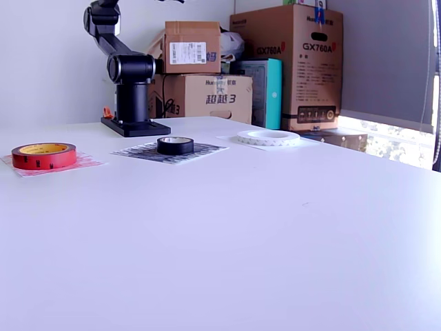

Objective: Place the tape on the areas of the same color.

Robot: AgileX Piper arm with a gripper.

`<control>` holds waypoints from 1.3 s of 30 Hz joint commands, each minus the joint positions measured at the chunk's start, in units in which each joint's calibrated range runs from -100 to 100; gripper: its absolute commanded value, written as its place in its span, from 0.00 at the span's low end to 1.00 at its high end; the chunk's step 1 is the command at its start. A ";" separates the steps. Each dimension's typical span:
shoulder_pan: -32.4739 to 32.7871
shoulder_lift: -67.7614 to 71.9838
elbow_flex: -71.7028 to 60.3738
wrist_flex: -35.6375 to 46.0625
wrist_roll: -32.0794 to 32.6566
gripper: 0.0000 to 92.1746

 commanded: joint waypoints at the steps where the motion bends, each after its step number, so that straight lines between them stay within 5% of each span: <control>1: 0.28 -4.28 4.65 -3.51 -2.32 0.01; 39: 2.09 -28.69 21.55 -3.60 -6.17 0.01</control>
